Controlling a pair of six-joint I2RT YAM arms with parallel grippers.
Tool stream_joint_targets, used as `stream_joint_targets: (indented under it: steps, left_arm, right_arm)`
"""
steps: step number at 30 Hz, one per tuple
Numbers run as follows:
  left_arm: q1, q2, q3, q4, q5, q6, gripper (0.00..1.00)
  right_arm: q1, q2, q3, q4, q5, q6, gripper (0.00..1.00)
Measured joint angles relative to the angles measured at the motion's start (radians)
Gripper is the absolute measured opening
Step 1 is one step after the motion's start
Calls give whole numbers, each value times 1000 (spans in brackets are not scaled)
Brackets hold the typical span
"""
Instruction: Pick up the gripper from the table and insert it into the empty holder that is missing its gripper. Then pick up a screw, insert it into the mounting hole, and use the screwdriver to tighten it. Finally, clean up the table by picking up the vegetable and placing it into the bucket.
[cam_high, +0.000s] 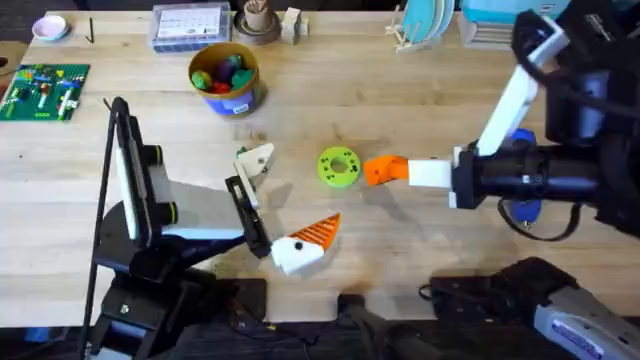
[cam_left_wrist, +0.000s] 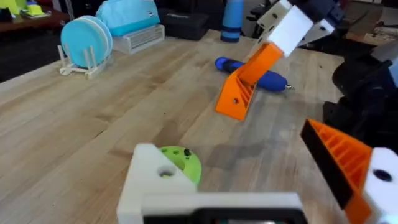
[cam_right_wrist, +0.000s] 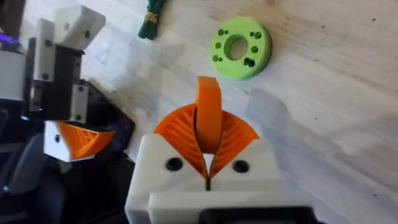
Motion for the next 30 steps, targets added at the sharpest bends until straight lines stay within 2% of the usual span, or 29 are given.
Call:
stream_joint_targets:
  steps: [6,12,17,22,30]
  left_arm:
    - [0,0,0,0,0,0,993]
    - [0,0,0,0,0,0,993]
    - [0,0,0,0,0,0,993]
    - [0,0,0,0,1,0,993]
    - [0,0,0,0,1,0,993]
  right_arm:
    - [3,4,-52,83,-169,124,9]
    - [4,104,-110,232,-346,201,9]
    - [4,223,-112,501,-437,287,8]
    - [7,391,-112,797,-552,425,8]
    - [45,604,-112,1114,-679,665,8]
